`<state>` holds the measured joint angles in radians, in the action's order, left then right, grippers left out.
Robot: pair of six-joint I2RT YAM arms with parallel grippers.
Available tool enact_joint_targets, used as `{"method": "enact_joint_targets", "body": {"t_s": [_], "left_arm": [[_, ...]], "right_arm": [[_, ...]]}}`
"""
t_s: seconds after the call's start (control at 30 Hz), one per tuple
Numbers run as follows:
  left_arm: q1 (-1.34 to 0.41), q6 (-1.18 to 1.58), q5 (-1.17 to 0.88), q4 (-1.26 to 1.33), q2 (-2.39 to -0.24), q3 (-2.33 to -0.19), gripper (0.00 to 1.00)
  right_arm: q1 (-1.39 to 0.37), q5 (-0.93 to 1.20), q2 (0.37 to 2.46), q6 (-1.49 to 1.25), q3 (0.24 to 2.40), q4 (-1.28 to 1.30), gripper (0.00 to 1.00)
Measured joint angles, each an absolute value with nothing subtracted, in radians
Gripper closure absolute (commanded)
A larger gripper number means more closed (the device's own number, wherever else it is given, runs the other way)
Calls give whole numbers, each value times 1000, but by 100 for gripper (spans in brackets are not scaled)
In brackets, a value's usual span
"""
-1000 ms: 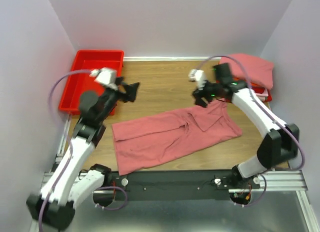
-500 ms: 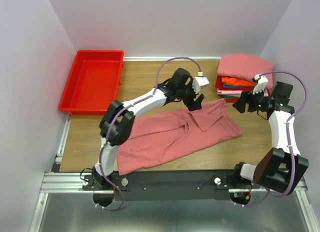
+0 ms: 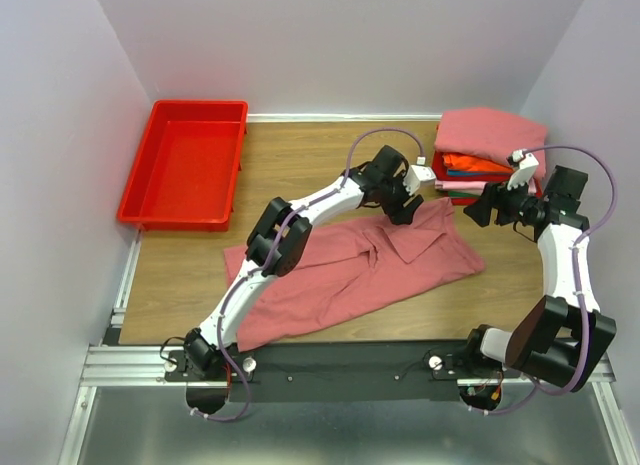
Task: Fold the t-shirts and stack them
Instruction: Fold the tshirt
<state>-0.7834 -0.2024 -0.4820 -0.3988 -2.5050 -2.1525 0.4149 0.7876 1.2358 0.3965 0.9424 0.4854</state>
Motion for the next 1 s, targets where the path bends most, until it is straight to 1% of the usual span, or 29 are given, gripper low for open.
{"method": "enact_joint_targets", "body": {"t_s": [0.03, 0.07, 0.1, 0.13, 0.2, 0.23, 0.27, 0.3, 0.37, 0.53, 0.63, 0.77, 0.9, 1.0], "left_arm": [[-783, -200, -482, -400, -2509, -2154, 35], [-782, -196, -482, -402, -2514, -2156, 39], [-782, -194, -482, -403, -2520, -2160, 42], [-782, -191, -483, -403, -2529, -2167, 47], [-782, -187, -491, -398, -2542, -2169, 53], [-782, -186, -498, -398, -2546, -2173, 57], [-781, -186, -505, -399, -2547, -2175, 63], [-781, -183, -513, -400, -2548, -2177, 81], [-781, -181, -527, -400, -2551, -2177, 100], [-773, -159, -533, -385, -2553, -2164, 100], [-767, -143, -525, -304, -2492, -2042, 100], [-738, -122, -508, -270, -2383, -1862, 100], [-675, -93, -500, -249, -2342, -1792, 100], [-603, -47, -478, -242, -2339, -1793, 100]], "right_arm": [[415, 791, 1236, 396, 942, 485, 19], [415, 794, 1236, 394, 942, 485, 19], [416, 796, 1236, 393, 942, 485, 19], [416, 799, 1236, 393, 941, 484, 19], [419, 800, 1236, 393, 941, 483, 19], [420, 801, 1236, 393, 941, 482, 19], [421, 801, 1236, 393, 940, 480, 19], [423, 801, 1236, 393, 939, 479, 19], [425, 802, 1236, 393, 938, 479, 19], [428, 802, 1236, 393, 935, 477, 19], [429, 803, 1236, 393, 932, 473, 20], [432, 803, 1236, 393, 930, 471, 20], [432, 802, 1236, 393, 930, 471, 19], [432, 803, 1236, 393, 930, 471, 19]]}}
